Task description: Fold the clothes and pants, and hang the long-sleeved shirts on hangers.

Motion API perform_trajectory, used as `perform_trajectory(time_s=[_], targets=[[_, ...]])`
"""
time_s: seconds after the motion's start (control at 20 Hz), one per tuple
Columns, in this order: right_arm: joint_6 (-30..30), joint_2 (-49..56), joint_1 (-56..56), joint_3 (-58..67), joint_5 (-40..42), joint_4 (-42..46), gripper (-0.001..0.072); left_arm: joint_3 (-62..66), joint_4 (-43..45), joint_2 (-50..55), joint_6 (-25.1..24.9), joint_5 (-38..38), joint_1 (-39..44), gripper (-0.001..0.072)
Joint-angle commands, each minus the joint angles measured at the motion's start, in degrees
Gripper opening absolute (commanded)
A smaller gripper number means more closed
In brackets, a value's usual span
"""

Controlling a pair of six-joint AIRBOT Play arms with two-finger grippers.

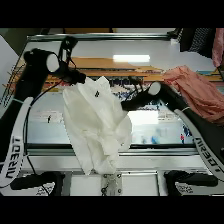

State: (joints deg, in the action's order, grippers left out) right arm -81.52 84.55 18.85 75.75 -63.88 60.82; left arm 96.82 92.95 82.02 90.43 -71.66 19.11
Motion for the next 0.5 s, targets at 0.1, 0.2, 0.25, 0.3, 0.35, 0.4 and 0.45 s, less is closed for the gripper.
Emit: perform_trajectory(time_s=[0.1,0.2,0.25,0.3,0.35,0.4,0.45], targets=[[-6.0,-10.3,-3.3,26.4,-22.2,23.8,0.0013,8.1,-0.2,-12.4,0.1,-6.8,7.2,0.0015],[-9.6,-14.5,-3.3,30.2,-24.2,25.8,0.0013,7.0,-0.1,-17.2,1.6,-8.3,11.5,0.0015],[-11.9,-16.9,-3.2,30.3,-25.4,26.4,0.0013,5.1,-0.1,-19.6,2.9,-8.3,13.6,0.0015],[-13.6,-18.7,-2.9,30.2,-27.5,27.8,0.0013,2.9,0.0,-21.8,3.8,-8.3,15.4,0.0015],[-15.3,-20.2,-2.3,29.9,-30.2,29.9,0.0013,0.4,0.0,-23.8,5.5,-8.3,17.0,0.0015],[-17.0,-21.9,-1.5,29.0,-32.8,32.3,0.0013,-2.6,0.0,-25.8,7.9,-8.3,18.1,0.0015],[-18.9,-23.7,-0.5,27.2,-35.0,33.9,0.0013,-5.6,0.0,-27.6,10.1,-8.3,19.0,0.0015]])
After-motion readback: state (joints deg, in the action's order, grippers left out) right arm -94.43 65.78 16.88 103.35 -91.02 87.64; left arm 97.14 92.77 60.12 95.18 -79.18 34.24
